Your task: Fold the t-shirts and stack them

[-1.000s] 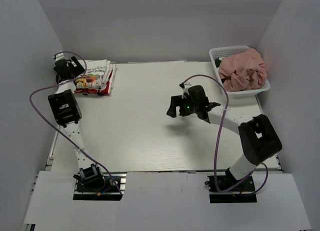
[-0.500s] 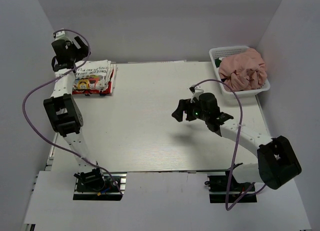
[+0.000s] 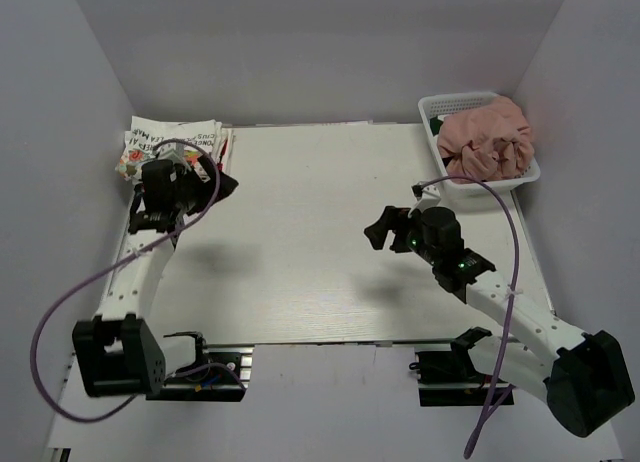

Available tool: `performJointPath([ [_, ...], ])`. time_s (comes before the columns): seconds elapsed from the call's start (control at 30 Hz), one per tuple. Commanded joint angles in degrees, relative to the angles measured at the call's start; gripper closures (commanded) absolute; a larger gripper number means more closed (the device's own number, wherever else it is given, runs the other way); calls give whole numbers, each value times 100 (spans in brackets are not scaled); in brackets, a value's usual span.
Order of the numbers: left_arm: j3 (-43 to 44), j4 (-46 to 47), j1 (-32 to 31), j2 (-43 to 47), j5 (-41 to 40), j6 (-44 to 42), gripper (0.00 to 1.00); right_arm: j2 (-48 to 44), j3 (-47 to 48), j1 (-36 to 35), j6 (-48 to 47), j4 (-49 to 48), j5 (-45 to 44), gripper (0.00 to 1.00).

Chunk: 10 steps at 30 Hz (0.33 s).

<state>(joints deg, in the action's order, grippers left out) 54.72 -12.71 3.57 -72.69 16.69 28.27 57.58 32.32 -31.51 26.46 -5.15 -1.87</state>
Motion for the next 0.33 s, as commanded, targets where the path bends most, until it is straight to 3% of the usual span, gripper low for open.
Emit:
performJointPath([
  [0.0, -391, -388, -76, 956, -215, 267, 0, -291, -163, 4, 263, 119, -191, 10],
  [0.13, -461, -1181, -129, 1757, -798, 267, 0, -607, -453, -4, 281, -12, -200, 10],
  [0.3, -734, -1093, -182, 2074, -474, 416, 0, -994, -604, -5, 281, 40, -130, 10],
])
